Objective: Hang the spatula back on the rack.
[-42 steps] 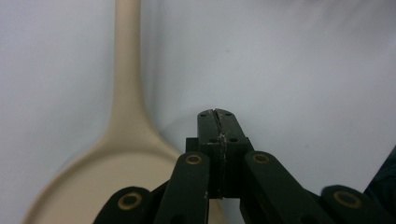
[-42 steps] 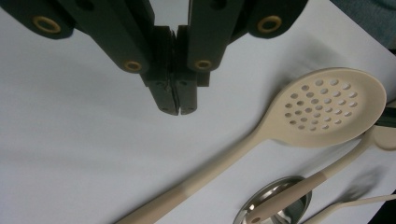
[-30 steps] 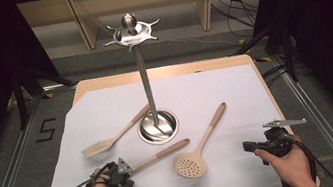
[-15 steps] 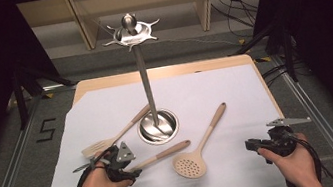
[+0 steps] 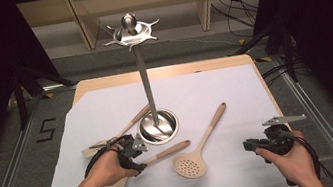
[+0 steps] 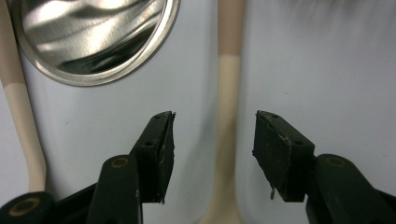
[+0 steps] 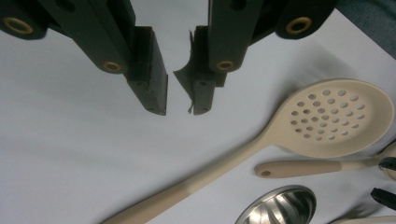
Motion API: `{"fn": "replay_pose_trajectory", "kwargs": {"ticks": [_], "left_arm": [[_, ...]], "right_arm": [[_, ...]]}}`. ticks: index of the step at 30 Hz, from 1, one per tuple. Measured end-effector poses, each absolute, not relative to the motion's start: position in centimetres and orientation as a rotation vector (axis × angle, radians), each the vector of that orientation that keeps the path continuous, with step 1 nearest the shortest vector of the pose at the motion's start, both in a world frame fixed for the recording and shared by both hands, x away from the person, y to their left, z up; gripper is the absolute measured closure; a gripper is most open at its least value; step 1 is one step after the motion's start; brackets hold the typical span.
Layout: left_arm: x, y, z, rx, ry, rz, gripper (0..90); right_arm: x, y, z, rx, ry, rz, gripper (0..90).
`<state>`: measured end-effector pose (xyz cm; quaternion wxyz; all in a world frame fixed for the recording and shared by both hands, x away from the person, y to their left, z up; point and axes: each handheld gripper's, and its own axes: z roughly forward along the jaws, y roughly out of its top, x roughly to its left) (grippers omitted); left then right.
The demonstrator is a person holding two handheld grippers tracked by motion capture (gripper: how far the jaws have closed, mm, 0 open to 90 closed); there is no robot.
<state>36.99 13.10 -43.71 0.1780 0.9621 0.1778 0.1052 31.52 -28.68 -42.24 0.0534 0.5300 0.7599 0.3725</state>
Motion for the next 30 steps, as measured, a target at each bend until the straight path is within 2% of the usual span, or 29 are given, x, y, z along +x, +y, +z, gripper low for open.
{"fn": "replay_pose_trajectory", "kwargs": {"ticks": [7, 10, 13, 27, 30], "left_arm": [[37.4, 12.4, -44.2, 2.814, 0.439, 0.208, 51.6], [37.7, 12.2, -44.5, 2.841, 0.429, 0.209, 53.4], [38.4, 11.7, -44.9, 2.869, 0.423, 0.164, 57.6], [39.4, 10.3, -46.0, 2.864, 0.471, 0.034, 67.1], [39.4, 10.2, -45.9, 2.871, 0.486, 0.041, 74.6]], "right_arm": [[31.3, -28.2, -42.0, 1.631, 2.308, 1.049, 76.8], [31.4, -28.1, -42.1, 1.616, 2.311, 1.045, 76.9], [31.4, -28.0, -42.2, 1.619, 2.314, 1.063, 77.0], [31.6, -28.1, -42.4, 1.597, 2.341, 1.129, 77.0], [31.6, -28.0, -42.5, 1.608, 2.345, 1.129, 77.1]]}}
